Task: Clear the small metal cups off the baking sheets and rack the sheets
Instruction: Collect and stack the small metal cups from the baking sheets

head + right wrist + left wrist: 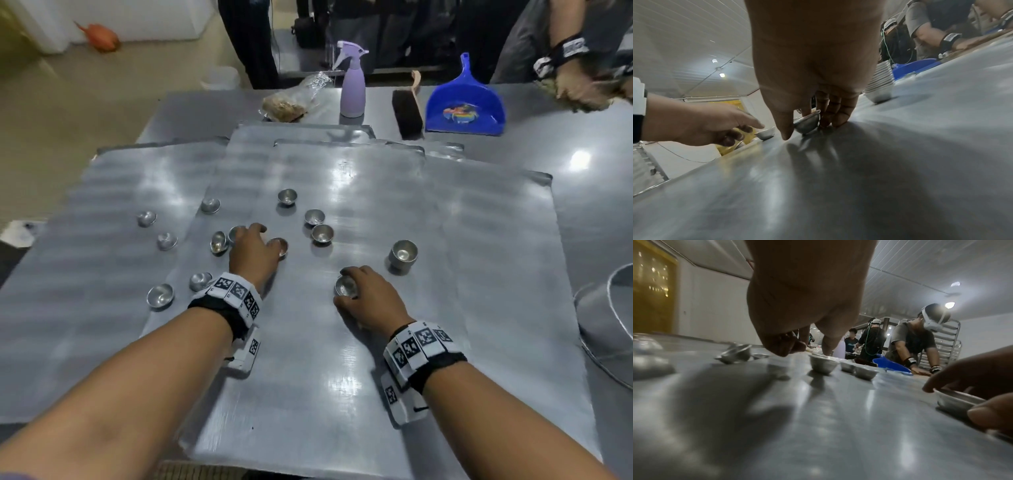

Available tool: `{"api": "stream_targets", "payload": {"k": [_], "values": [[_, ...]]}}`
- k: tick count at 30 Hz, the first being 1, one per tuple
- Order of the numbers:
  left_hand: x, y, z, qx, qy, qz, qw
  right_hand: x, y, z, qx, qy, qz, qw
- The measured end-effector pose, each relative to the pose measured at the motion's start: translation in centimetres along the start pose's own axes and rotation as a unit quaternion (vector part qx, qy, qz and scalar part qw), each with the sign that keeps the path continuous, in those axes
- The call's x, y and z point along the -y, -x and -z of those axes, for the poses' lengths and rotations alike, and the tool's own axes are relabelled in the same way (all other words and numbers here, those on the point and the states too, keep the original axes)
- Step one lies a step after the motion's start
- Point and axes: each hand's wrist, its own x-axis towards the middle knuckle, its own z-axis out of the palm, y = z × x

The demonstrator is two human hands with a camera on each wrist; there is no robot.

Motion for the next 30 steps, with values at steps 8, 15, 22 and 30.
{"api": "stream_targets", "payload": {"k": [8, 15, 22, 30], "values": [[1.7, -0.2, 1.2, 0.078, -0.026, -0.023, 0.996, 1.8, -1.3, -1.2, 0.004, -0.003, 0.006, 1.000], [1.3, 0.6, 1.7, 0.092, 0.254, 0.028, 0.962, 2.1, -1.2, -1.4, -0.014, -0.013, -0.008, 1.000], [2.3, 1.4, 0.7, 0.132, 0.320, 0.101, 0.933, 2.4, -1.4, -1.5, -0.016, -0.008, -0.017, 1.000], [2.0, 2.6, 1.0, 0.146, 0.366, 0.152, 0.906, 5.3, -1.9, -1.2, -0.044, -0.089, 0.030, 0.995]]}}
